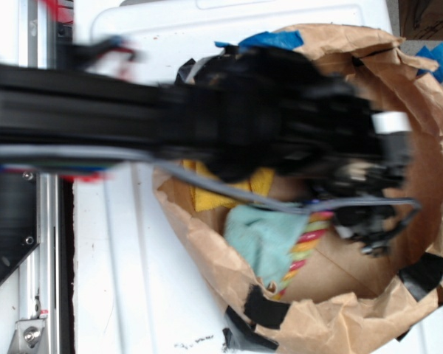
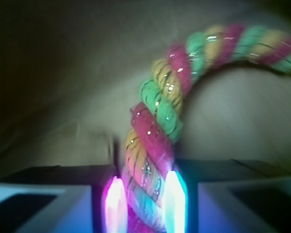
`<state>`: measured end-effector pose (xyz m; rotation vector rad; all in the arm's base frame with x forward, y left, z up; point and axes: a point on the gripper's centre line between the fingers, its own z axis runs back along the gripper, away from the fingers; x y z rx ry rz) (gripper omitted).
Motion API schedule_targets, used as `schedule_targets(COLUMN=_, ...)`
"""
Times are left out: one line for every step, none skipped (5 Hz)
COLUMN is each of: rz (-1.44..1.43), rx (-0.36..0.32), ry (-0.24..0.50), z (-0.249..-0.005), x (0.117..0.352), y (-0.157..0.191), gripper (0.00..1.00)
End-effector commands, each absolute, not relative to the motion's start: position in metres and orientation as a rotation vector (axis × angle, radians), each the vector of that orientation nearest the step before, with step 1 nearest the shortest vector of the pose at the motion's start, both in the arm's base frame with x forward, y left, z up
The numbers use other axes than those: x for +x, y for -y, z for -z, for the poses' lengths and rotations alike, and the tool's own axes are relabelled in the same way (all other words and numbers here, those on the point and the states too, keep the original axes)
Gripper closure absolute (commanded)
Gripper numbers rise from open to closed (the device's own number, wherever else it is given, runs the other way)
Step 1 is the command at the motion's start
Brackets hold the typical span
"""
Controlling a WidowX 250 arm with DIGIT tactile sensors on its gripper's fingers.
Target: Grab the multicolored rope.
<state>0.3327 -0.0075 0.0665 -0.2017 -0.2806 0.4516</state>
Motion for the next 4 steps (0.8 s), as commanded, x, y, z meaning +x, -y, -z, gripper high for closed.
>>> schedule_targets(rz=-0.350, rx=-0.261, ry=0.393, z=-0.151, x=0.248, y=0.002, gripper=1.00)
schedule_targets(rz=-0.375, rx=-0.172, ry=0.415, z=-0.172, x=0.226, y=0.006, gripper=1.00)
schedule_targets(rz=-0.474, rx=-0.079, ry=0.290, z=-0.195, x=0.232, y=0.003, gripper=1.00)
schedule_targets(rz=-0.537, rx=-0.047, ry=0.231, z=-0.209, x=0.222, y=0.001, gripper=1.00)
